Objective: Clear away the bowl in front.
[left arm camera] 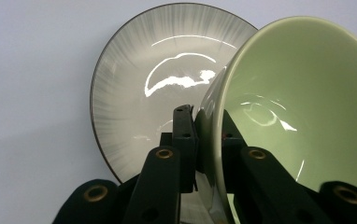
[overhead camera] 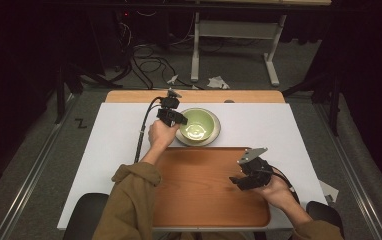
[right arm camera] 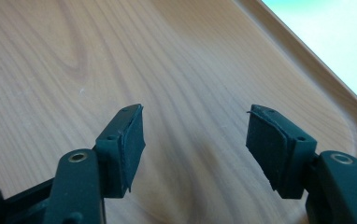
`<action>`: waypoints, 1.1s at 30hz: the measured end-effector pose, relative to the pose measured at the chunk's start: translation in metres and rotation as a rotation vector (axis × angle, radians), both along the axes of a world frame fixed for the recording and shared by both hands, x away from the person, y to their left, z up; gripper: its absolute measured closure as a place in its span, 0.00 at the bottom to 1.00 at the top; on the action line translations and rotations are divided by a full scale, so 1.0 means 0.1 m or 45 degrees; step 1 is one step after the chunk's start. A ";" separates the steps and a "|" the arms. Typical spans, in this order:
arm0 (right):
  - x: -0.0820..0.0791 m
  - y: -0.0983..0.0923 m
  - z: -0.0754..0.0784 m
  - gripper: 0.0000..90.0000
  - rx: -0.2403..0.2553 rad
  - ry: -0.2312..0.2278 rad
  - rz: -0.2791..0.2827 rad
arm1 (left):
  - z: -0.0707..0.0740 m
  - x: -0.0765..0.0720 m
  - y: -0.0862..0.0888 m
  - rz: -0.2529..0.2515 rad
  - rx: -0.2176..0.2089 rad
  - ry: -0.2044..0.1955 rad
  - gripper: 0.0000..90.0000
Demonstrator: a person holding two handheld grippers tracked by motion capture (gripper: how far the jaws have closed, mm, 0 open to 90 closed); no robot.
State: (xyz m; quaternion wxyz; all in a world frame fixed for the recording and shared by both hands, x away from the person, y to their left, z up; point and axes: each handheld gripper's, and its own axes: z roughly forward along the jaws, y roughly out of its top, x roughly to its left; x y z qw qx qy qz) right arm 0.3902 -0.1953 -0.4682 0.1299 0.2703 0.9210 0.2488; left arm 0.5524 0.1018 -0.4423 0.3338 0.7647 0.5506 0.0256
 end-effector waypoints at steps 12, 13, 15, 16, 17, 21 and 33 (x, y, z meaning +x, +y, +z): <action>0.00 0.00 0.00 0.41 -0.005 -0.001 -0.007 | 0.22 -0.14 0.08 -0.087 -0.089 -0.012 0.92; 0.00 0.00 0.00 0.41 -0.002 -0.002 -0.009 | 0.25 -0.15 0.08 -0.097 -0.092 -0.009 0.92; 0.00 -0.01 0.00 0.41 -0.010 0.008 -0.009 | 0.29 -0.19 0.07 -0.107 -0.096 -0.019 0.92; 0.01 -0.02 0.00 0.41 -0.005 0.001 -0.006 | 0.31 -0.21 0.07 -0.121 -0.092 -0.021 0.92; 0.00 -0.02 0.01 0.41 0.000 -0.002 -0.006 | 0.33 -0.23 0.07 -0.135 -0.085 -0.017 0.92; 0.01 -0.02 0.01 0.41 -0.002 -0.002 -0.012 | 0.39 -0.29 0.05 -0.170 -0.082 -0.028 0.92; 0.01 -0.03 0.02 0.41 0.009 -0.012 -0.021 | 0.56 -0.47 0.02 -0.250 -0.142 -0.065 0.92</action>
